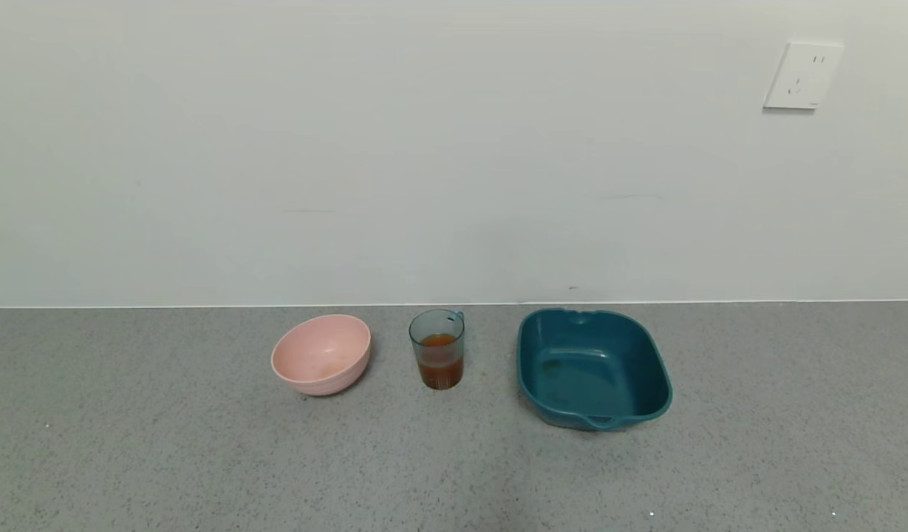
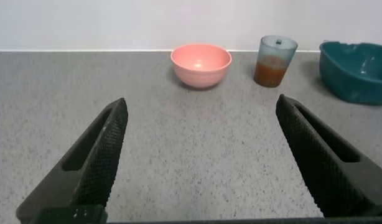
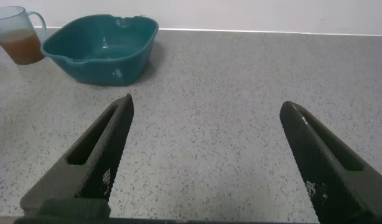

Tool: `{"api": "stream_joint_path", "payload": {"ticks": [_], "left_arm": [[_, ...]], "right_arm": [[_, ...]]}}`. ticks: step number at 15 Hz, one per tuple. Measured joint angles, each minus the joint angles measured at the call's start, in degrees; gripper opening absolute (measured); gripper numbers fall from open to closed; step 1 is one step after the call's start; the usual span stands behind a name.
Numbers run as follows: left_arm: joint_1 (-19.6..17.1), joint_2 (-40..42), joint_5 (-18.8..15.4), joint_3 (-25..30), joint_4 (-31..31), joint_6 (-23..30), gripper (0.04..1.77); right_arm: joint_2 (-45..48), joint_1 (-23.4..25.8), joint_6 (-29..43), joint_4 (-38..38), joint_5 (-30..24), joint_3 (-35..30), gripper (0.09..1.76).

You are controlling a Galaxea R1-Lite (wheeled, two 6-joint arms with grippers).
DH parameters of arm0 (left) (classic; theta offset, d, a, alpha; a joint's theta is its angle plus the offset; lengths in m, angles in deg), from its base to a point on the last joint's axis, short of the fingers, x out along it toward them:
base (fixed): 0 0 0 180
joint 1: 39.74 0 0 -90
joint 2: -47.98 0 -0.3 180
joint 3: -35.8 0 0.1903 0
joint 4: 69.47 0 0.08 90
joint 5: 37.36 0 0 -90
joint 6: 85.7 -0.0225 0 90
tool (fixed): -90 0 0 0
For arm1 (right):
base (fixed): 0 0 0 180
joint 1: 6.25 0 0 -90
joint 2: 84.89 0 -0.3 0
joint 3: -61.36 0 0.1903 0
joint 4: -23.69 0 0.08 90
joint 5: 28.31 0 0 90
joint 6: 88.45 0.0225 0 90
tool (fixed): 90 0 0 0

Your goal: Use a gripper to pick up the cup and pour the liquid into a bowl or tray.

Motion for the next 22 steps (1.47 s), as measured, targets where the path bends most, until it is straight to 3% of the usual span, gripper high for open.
{"api": "stream_joint_path", "payload": {"ticks": [3, 8, 13, 18, 22], "left_arm": [[0.1, -4.9, -0.1, -5.2, -0.3, -0.1, 1.72], [1.9, -21.2, -0.4, -17.4, -0.8, -0.1, 1.72], [5.4, -39.9, -5.3, -26.4, -0.7, -2.3, 1.72], [16.0, -55.7, -4.8, -29.1, -2.4, -4.4, 1.72], [23.9, -67.7, 1.2, -28.6, -11.0, -4.1, 1.72]], "right_arm": [[0.0, 0.0, 0.0, 0.0, 0.0, 0.0, 1.71], [0.0, 0.0, 0.0, 0.0, 0.0, 0.0, 1.71], [0.0, 0.0, 0.0, 0.0, 0.0, 0.0, 1.71], [0.0, 0.0, 0.0, 0.0, 0.0, 0.0, 1.71], [0.0, 0.0, 0.0, 0.0, 0.0, 0.0, 1.71]]}}
